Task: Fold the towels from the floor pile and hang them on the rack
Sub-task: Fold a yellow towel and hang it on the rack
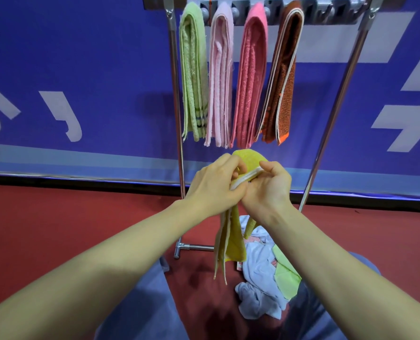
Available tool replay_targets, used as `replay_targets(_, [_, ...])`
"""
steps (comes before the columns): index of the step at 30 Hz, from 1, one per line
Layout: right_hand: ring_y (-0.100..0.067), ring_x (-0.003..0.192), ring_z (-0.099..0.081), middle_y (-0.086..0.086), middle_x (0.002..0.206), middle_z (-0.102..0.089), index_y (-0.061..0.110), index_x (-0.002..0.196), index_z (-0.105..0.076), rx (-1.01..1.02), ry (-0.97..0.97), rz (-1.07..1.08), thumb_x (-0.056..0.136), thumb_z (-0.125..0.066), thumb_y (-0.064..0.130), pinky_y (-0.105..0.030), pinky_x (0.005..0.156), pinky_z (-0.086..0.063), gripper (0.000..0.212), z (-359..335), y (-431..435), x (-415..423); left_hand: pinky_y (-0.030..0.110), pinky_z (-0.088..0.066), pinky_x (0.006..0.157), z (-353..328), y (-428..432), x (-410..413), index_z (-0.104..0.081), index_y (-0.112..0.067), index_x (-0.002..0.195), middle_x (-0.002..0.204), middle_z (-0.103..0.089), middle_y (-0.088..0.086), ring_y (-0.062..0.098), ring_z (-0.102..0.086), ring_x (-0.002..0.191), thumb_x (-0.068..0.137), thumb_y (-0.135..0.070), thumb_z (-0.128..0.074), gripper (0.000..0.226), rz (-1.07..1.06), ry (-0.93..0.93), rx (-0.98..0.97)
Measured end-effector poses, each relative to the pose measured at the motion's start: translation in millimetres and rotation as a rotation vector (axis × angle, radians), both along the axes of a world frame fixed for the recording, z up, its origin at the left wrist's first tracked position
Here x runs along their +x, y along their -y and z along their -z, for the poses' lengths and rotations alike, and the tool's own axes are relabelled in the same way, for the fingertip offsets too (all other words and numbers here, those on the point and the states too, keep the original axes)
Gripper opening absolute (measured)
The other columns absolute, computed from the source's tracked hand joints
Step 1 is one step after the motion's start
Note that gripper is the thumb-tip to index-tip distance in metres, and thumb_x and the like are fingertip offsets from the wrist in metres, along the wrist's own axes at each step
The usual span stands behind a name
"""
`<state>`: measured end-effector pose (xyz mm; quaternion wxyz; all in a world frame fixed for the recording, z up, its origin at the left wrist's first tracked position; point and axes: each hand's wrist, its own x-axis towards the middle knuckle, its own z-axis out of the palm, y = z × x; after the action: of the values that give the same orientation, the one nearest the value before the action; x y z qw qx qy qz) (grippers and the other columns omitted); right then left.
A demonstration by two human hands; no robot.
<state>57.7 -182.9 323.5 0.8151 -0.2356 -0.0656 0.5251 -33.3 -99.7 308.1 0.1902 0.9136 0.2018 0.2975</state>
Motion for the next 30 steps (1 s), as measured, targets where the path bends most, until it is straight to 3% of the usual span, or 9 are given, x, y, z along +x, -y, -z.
replay_targets(6, [-0.029,0.073,-0.056,-0.014,0.079,-0.054,0.003,0.083,-0.051,-0.148,0.103,0.037,0.087,-0.039,0.018,-0.038,0.077,-0.044,0.019,-6,-1,7,0.042,-0.052,0.077,-6,-2,15,-0.054,-0.022,0.101,0.095,-0.049,-0.004,0.000,-0.052,0.068,0.076,-0.016,-0.068,0.029,0.050,-0.043,-0.127])
replay_targets(10, [-0.025,0.064,-0.056,-0.011,0.070,-0.054,0.007,0.079,-0.049,-0.227,0.160,0.059,0.096,-0.037,0.022,-0.033,0.068,-0.045,0.026,-7,4,9,0.047,-0.051,0.080,2,10,17,-0.045,-0.023,0.109,0.104,-0.048,-0.001,0.022,-0.061,0.086,0.080,-0.017,-0.063,0.035,-0.029,-0.099,-0.133])
replay_targets(13, [-0.024,0.062,-0.065,-0.011,0.068,-0.063,0.004,0.082,-0.056,-0.167,0.105,0.069,0.095,-0.039,0.019,-0.025,0.060,-0.052,0.026,-11,4,11,0.044,-0.047,0.075,9,20,22,-0.035,-0.023,0.131,0.120,-0.041,0.003,0.038,-0.061,0.100,0.082,-0.025,-0.065,0.057,-0.157,-0.129,-0.120])
replay_targets(15, [-0.030,0.082,-0.066,-0.014,0.083,-0.065,0.002,0.092,-0.058,-0.108,0.042,0.084,0.084,-0.046,0.014,-0.031,0.078,-0.055,0.019,-13,1,12,0.042,-0.043,0.072,12,24,30,-0.025,-0.024,0.146,0.125,-0.036,0.006,0.041,-0.060,0.099,0.084,-0.023,-0.064,0.073,-0.228,-0.144,-0.156])
replay_targets(17, [-0.033,0.091,-0.061,-0.014,0.090,-0.061,0.004,0.096,-0.054,-0.049,-0.019,0.124,0.068,-0.052,0.011,-0.038,0.094,-0.051,0.029,-17,-2,14,0.043,-0.041,0.072,12,25,40,-0.021,-0.025,0.150,0.129,-0.035,0.007,0.041,-0.060,0.101,0.091,-0.020,-0.058,0.069,-0.332,-0.092,-0.205])
replay_targets(20, [-0.031,0.079,-0.057,-0.011,0.082,-0.056,0.006,0.090,-0.050,0.008,-0.022,0.174,0.061,-0.050,0.007,-0.040,0.091,-0.050,0.029,-30,-3,18,0.043,-0.040,0.074,3,19,55,-0.031,-0.025,0.143,0.130,-0.039,0.006,0.040,-0.060,0.102,0.097,-0.017,-0.050,0.050,-0.440,0.032,-0.228])
replay_targets(24, [-0.031,0.084,-0.051,-0.011,0.083,-0.049,0.007,0.086,-0.047,0.016,0.006,0.227,0.066,-0.044,-0.002,-0.042,0.099,-0.046,0.022,-35,0,30,0.039,-0.038,0.071,-17,2,66,-0.049,-0.028,0.122,0.121,-0.047,0.002,0.037,-0.059,0.095,0.089,-0.015,-0.058,0.036,-0.342,0.033,-0.132])
replay_targets(26, [-0.030,0.086,-0.053,-0.013,0.088,-0.052,0.006,0.084,-0.051,-0.090,0.133,0.261,0.076,-0.040,-0.004,-0.037,0.085,-0.048,0.017,-32,4,36,0.039,-0.042,0.071,-29,-6,70,-0.057,-0.029,0.110,0.111,-0.051,-0.001,0.033,-0.059,0.095,0.084,-0.011,-0.063,0.032,-0.266,-0.009,-0.032])
replay_targets(30, [-0.024,0.090,-0.049,-0.005,0.093,-0.053,0.014,0.087,-0.059,-0.457,0.580,0.156,0.078,-0.056,0.005,-0.033,0.072,-0.037,0.012,-19,18,42,0.041,-0.048,0.076,-63,-19,82,-0.065,-0.027,0.097,0.101,-0.056,0.000,0.028,-0.059,0.095,0.077,-0.005,-0.063,0.029,-0.201,-0.014,0.099])
